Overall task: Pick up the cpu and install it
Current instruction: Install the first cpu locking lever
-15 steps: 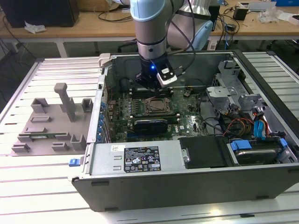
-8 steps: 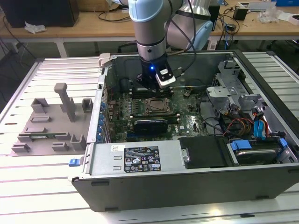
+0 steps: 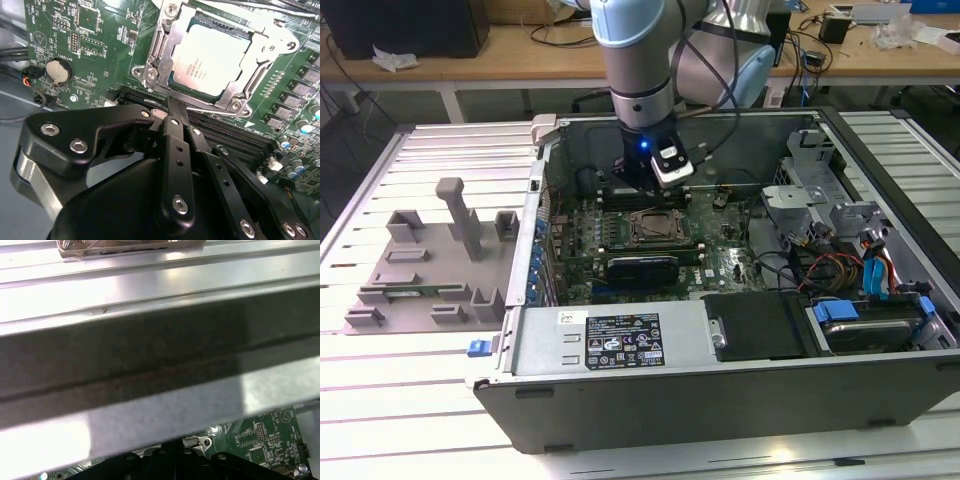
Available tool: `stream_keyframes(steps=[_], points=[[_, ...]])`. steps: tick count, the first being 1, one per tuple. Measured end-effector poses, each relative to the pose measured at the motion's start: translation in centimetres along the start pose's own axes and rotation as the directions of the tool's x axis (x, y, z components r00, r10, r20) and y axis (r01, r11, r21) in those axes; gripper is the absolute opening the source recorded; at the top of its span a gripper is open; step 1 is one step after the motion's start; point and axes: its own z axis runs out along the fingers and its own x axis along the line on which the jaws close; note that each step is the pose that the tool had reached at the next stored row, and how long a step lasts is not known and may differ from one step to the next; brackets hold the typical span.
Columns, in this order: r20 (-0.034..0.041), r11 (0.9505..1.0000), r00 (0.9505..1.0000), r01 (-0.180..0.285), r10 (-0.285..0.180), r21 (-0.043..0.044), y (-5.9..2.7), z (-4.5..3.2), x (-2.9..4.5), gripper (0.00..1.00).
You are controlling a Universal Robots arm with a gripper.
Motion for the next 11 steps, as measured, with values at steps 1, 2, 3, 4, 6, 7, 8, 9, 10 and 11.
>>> stream_keyframes(steps=[1, 2, 3, 4, 6, 7, 8, 9, 10, 11], points=[[0.0016, 1.0, 1.0, -0.002, 0.002, 0.0, 0.04, 0.0, 0.08, 0.11], [0.0037, 1.0, 1.0, -0.005, 0.005, 0.0001, 0.1, -0.01, 0.19, 0.11], [0.0053, 1.0, 1.0, -0.006, 0.006, 0.0, 0.15, -0.01, 0.28, 0.11], [0.0072, 1.0, 0.9999, -0.009, 0.009, 0.0, 0.2, -0.01, 0.38, 0.11], [0.0107, 0.9999, 0.9999, -0.013, 0.013, -0.0001, 0.28, -0.01, 0.54, 0.11], [0.0127, 0.9999, 0.9998, -0.014, 0.014, -0.0001, 0.29, -0.02, 0.59, 0.11], [0.017, 0.9999, 0.9997, -0.017, 0.017, -0.0007, 0.3, 0.0, 0.68, 0.11], [0.0227, 0.9998, 0.9996, -0.019, 0.019, -0.0017, 0.3, 0.03, 0.75, 0.11], [0.029, 0.9998, 0.9994, -0.02, 0.02, -0.003, 0.28, 0.09, 0.81, 0.11], [0.0339, 0.9998, 0.9992, -0.02, 0.02, -0.004, 0.26, 0.15, 0.86, 0.11]])
